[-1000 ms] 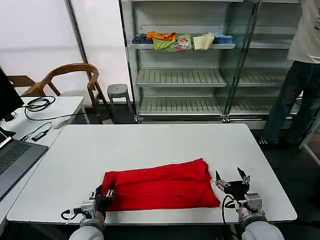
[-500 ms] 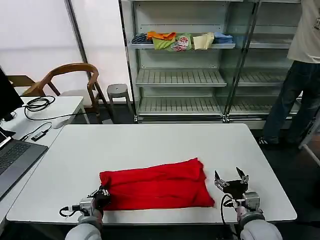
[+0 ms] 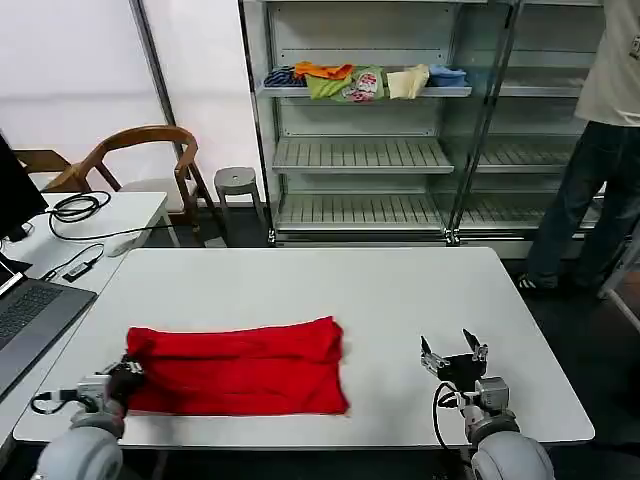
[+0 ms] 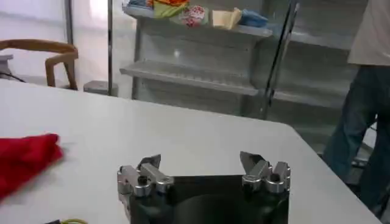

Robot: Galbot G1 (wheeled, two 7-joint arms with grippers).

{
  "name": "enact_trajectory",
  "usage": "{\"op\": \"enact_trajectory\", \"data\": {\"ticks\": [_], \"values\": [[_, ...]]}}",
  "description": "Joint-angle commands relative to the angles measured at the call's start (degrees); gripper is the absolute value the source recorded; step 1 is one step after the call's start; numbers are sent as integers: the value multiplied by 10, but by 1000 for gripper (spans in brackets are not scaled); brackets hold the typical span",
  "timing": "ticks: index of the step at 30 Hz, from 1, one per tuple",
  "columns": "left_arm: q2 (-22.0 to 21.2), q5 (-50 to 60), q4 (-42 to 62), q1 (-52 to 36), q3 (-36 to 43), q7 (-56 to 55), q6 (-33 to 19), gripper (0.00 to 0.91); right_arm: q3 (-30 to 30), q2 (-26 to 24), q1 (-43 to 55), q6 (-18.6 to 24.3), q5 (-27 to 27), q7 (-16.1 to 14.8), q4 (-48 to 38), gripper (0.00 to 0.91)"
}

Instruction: Fold and organize the clothes.

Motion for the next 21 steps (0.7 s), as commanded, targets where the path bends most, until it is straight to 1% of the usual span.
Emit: {"op": "enact_trajectory", "data": {"ticks": [1,3,4,6,7,10,12,15,21], "values": [[17,7,-84,15,-78,18,28,20,-1,1,3,2,-1,0,-2,907],[-7,8,-126,12,-36,11,34,20,3,1,-5,3,-4,1,-1,907],[-15,9,-136,12,-31,9,36,20,3,0,-7,4,-5,1,0,907],[-37,22,-168,8,36,0,37,20,7,0,-13,5,-9,1,2,907],[-48,29,-176,5,49,-2,37,20,8,0,-17,5,-10,1,3,907],[-83,68,-196,-6,120,-6,37,20,17,3,-26,4,-17,1,9,907],[-98,75,-196,-19,171,-12,37,20,25,5,-34,2,-21,2,13,907],[-120,93,-184,-33,218,-16,36,20,34,7,-47,-1,-26,2,20,907],[-156,127,-146,-53,281,-17,34,20,53,1,-64,-4,-28,3,28,907]]}}
